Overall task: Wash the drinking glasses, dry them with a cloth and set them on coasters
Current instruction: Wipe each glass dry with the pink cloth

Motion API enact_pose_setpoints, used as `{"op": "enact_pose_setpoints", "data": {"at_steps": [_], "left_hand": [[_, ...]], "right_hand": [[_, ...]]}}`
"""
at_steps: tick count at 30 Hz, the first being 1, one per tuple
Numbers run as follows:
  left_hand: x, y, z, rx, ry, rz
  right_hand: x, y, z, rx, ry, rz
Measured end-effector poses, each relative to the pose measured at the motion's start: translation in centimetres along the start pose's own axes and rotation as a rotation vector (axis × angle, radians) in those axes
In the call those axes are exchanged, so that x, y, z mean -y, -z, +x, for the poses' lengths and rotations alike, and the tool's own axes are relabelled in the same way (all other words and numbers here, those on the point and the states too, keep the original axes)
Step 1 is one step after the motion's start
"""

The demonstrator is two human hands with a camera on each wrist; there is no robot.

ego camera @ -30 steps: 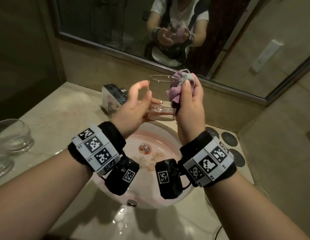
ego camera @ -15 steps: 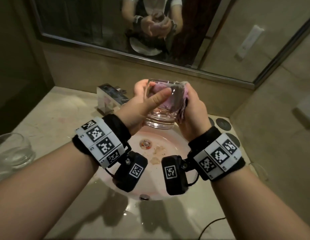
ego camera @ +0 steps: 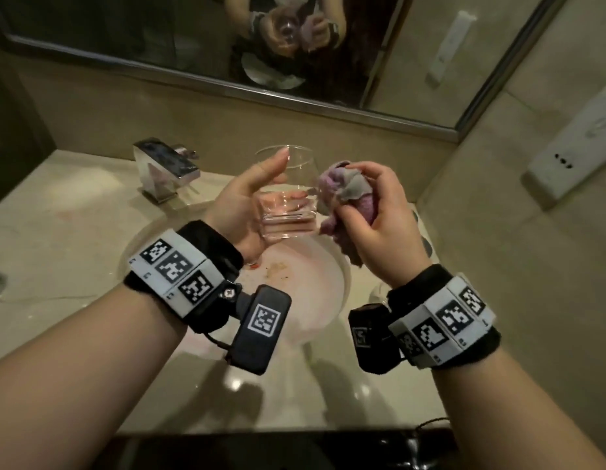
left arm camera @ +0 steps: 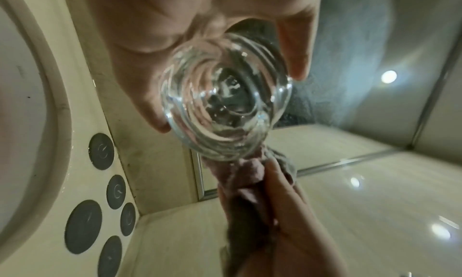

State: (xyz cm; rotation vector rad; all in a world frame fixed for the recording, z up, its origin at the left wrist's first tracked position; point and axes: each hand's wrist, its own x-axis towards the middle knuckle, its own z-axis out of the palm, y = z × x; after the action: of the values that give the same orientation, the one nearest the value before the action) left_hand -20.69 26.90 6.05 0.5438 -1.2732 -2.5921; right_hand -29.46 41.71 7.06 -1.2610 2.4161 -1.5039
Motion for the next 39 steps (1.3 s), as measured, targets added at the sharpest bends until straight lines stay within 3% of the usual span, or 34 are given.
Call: {"op": "enact_pose_setpoints", "data": {"at_steps": [3,6,11,14,19,27,39], "left_hand": [[3.2,-2.1,-0.3,0.044,-0.030,0.109],[7.3,-4.1,0.0,0.020,-0.131,0.375],[13.8,-5.9,0.5,-0.020,-0.181,0.877],[17.1,-5.9,0.6,-0.036,-0.174,1.032],[20.3,-4.7,0.1,0.017,-0.091,1.086],[21.9,-3.3,-0.1,0.023,-0.092,1.132],[20.2,-1.4,-1.0,0.068,-0.045,1.179]], "right_hand": [[-2.6,4.4,-1.6,-0.105,-0.157,0.139],[-5.4,7.7,-3.1,-0.203,-0.268,0.164],[-9.8,10.0,-6.1,-0.199,-0.402,0.130],[-11.7,10.1,-7.8,-0.215,-0.471,0.083],[-13.5,9.5,-9.5,-0.192,-0.516,0.082],[-13.1,8.6,-9.3,-0.171,-0.474,0.106],[-9.6,5.1,-7.3,-0.112,-0.348,0.164]]}}
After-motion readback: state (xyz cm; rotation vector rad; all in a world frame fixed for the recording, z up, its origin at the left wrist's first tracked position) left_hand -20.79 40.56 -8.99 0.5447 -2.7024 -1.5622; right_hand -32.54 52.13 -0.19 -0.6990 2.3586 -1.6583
